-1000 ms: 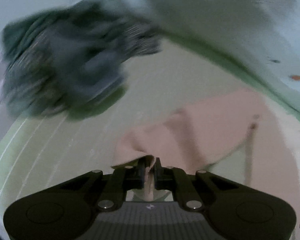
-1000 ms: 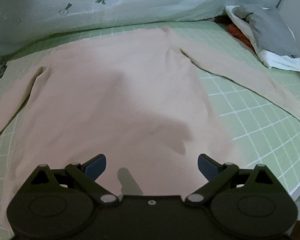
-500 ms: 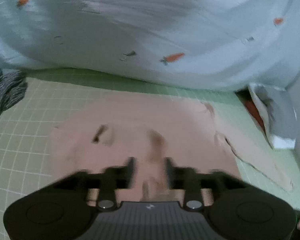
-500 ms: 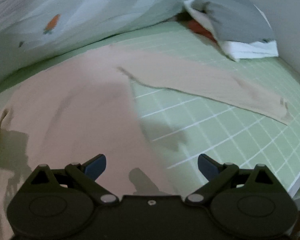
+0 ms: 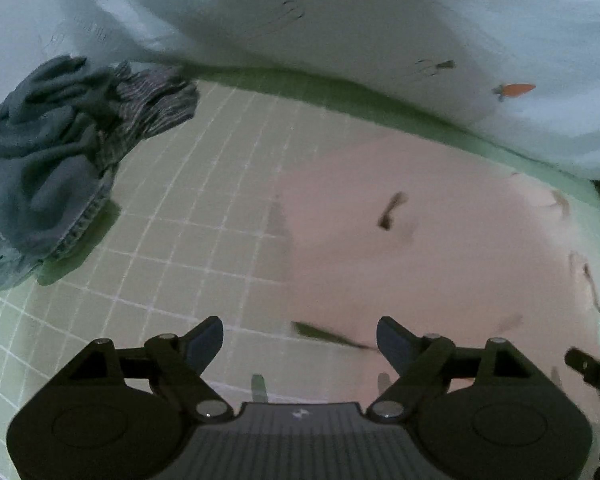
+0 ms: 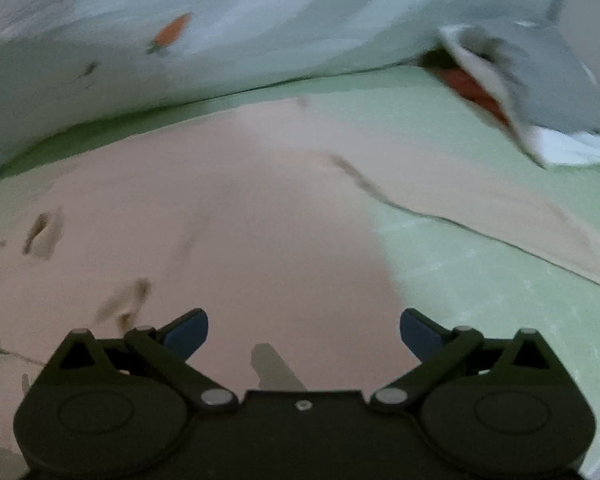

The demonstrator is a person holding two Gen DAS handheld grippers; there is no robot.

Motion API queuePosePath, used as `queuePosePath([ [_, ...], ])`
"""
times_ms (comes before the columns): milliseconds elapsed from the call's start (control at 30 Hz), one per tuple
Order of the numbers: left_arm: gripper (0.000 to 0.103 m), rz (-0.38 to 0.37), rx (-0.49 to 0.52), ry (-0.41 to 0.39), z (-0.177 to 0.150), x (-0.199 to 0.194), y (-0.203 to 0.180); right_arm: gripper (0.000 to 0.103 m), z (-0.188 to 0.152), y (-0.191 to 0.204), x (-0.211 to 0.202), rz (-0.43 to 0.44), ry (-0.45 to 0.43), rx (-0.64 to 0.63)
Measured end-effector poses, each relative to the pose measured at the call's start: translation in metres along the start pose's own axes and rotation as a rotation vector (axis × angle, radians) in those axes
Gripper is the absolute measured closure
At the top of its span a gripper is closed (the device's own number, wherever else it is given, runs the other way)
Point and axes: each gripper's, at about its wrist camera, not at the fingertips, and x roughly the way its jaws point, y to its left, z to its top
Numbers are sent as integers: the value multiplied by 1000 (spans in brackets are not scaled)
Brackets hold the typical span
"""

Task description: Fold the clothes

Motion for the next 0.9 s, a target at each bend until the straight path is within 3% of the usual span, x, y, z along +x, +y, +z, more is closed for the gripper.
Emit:
queuePosePath([
  [167,18,-22,16,43,11,22,18,2,3,58,9,54,32,-104],
  [233,18,-36,23,52,13,28,25,11,0,79,11,65,29,-158],
  [400,18,-52,30,67,18,38,25,47,-7,109,23,84,59,-215],
  [433,18,-53,30,63,18,37,24,49,-8,112,25,90,61,-213],
  [500,18,-53,29,56,18,35,22,66,-6,111,25,123,64,-204],
  [533,18,-49,24,56,17,33,20,69,-5,110,26,142,68,-212],
  [600,18,-40,11,55,16,30,16,95,-3,108,26,179,76,-230],
  [700,18,-23,-4,44,16,25,8,103,7,97,26,240,75,-216],
  [900,18,43,-11,-18,18,3,-15,103,38,47,8,309,-33,-166],
])
